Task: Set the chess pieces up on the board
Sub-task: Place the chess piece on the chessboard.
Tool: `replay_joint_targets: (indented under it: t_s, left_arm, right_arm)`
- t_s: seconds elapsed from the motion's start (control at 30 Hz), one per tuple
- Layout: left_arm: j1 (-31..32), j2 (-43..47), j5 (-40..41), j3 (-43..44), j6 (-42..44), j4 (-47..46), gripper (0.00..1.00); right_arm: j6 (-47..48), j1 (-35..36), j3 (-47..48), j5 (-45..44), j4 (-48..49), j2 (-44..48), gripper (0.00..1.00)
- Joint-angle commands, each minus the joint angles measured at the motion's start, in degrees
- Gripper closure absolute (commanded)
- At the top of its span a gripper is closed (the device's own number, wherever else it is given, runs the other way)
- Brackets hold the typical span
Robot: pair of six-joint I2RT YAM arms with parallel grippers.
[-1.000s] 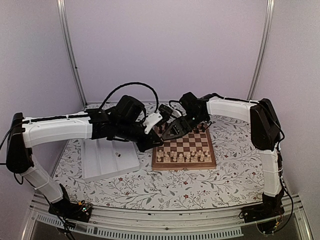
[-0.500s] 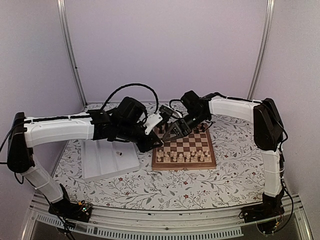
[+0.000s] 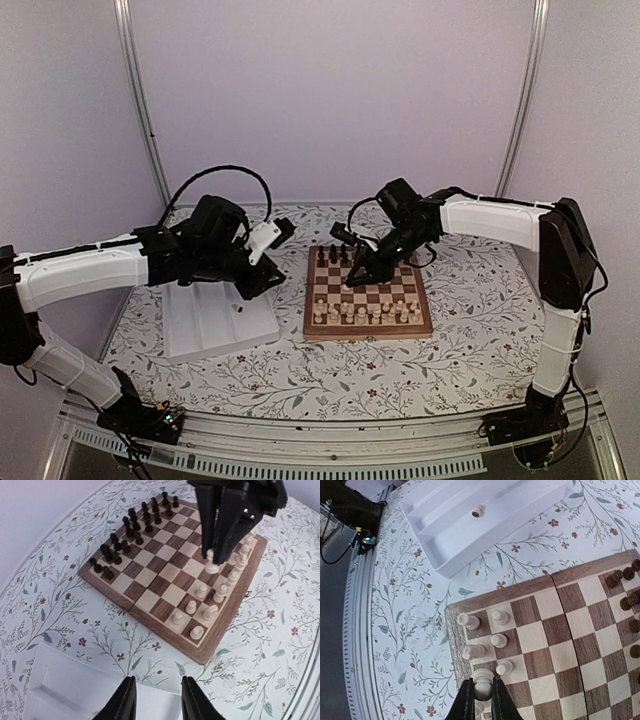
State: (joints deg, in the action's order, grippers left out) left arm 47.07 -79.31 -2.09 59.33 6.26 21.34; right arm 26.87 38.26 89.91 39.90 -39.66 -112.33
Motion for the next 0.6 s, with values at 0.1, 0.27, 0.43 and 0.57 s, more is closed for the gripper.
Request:
replay_joint_targets:
  t_s: [0.1,0.27,0.43,0.57]
  left_arm:
    - [-5.9,3.3,1.3,-5.2,0.6,-5.3,0.65]
    - [-6.6,3.8,1.9,-6.5,0.5,-6.3,0.65]
    - [-7.4,4.0,1.9,-7.7,0.2,-7.4,0.65]
    - [-7.7,3.8,1.9,-8.4,0.0,-8.2,0.65]
  right_arm:
    - [3.5,0.3,-3.9,-16.8,3.2,3.1,0.96]
    - [4.4,0.3,-6.5,-18.0,4.1,3.1,0.95]
    - [4.7,0.3,-7.2,-18.1,4.3,2.2,0.95]
    - [4.9,0.3,-7.2,-17.5,4.3,1.4,0.94]
